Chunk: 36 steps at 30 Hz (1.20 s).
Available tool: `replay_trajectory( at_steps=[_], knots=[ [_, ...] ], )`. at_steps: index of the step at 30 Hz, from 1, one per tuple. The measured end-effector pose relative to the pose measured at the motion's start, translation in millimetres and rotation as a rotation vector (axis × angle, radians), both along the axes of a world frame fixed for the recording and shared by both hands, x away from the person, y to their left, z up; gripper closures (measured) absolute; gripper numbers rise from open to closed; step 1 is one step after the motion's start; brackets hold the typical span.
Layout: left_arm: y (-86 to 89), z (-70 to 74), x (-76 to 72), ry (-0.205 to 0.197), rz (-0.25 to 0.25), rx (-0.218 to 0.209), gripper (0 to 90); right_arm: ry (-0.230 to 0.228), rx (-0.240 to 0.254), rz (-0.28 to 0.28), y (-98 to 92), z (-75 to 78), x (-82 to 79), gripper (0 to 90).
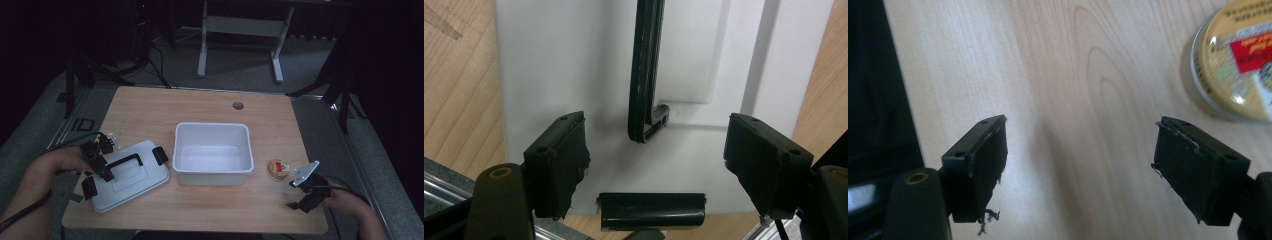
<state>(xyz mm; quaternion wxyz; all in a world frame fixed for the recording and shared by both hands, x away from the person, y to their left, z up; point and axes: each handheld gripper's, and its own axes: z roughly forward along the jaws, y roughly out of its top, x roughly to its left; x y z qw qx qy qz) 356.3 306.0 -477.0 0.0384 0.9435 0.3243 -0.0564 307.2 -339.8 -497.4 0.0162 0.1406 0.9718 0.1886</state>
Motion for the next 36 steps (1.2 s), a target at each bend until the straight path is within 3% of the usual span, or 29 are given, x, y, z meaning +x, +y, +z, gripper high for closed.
replay_trajectory(
  at_steps=[3, 5, 6, 7, 8, 9, 12, 15, 16, 17, 18, 19, 20, 23, 28, 29, 32, 36],
  knots=[
    [0.0, 0.1, -0.2, 0.0, 0.0, 0.0, 24.6, 0.041, -0.035, -0.008, 5.2, 1.5, 2.9, 20.7],
    [0.0, 0.3, -0.4, 0.006, -0.002, 0.001, 24.6, 0.048, -0.106, 0.024, 12.5, 2.1, 2.9, 19.7],
    [0.2, 1.0, -0.6, 0.005, 0.0, 0.0, 24.6, 0.076, -0.164, 0.038, 18.6, 2.2, 4.7, 19.8],
    [0.2, 1.0, -0.6, 0.005, 0.0, 0.0, 24.6, 0.076, -0.164, 0.038, 18.6, 2.2, 4.7, 19.8],
    [0.4, 1.6, -0.7, 0.004, 0.001, 0.0, 24.6, 0.083, -0.216, 0.067, 24.4, 2.8, 5.5, 18.9],
    [0.4, 1.6, -0.7, 0.004, 0.001, 0.0, 24.6, 0.083, -0.216, 0.067, 24.4, 2.8, 5.5, 18.9],
    [1.5, 1.5, -1.7, 0.006, -0.004, 0.002, 24.6, 0.087, -0.303, 0.127, 35.6, 6.4, 4.7, 12.7],
    [2.1, 0.6, -2.4, 0.01, 0.001, 0.002, 24.6, 0.105, -0.324, 0.117, 40.4, 8.6, 8.2, 13.3],
    [2.3, 0.2, -2.7, 0.011, 0.0, 0.002, 24.6, 0.101, -0.37, 0.089, 44.5, 10.1, 11.6, 13.3],
    [2.6, 0.0, -2.7, 0.015, 0.0, 0.002, 24.6, 0.101, -0.37, 0.089, 44.5, 10.1, 11.6, 13.3],
    [2.5, -0.6, -3.5, 0.019, -0.005, 0.002, 24.6, 0.095, -0.423, 0.101, 48.4, 11.4, 13.8, 13.3],
    [2.5, -0.6, -3.5, 0.019, -0.005, 0.002, 24.6, 0.095, -0.423, 0.101, 48.4, 11.4, 13.8, 13.3],
    [2.5, -1.0, -3.6, 0.022, -0.003, 0.003, 24.6, 0.087, -0.456, 0.114, 53.5, 12.9, 15.8, 13.2],
    [2.6, -0.8, -3.5, 0.021, -0.001, 0.001, 24.6, 0.078, -0.464, 0.128, 58.2, 15.9, 18.4, 12.8],
    [2.6, -0.2, -3.7, 0.026, -0.003, -0.001, 24.6, -0.019, -0.408, 0.138, 66.8, 27.8, 31.0, 11.7],
    [2.6, -0.2, -3.7, 0.026, -0.003, -0.001, 24.6, -0.019, -0.408, 0.138, 66.8, 27.8, 31.0, 11.7],
    [2.1, 0.0, -3.5, 0.032, -0.001, -0.002, 24.6, -0.074, -0.398, 0.161, 69.7, 31.9, 40.0, 11.7],
    [1.4, -1.0, -3.5, 0.042, -0.004, -0.005, 24.6, -0.112, -0.372, 0.142, 69.6, 37.2, 53.3, 11.7]
  ],
)
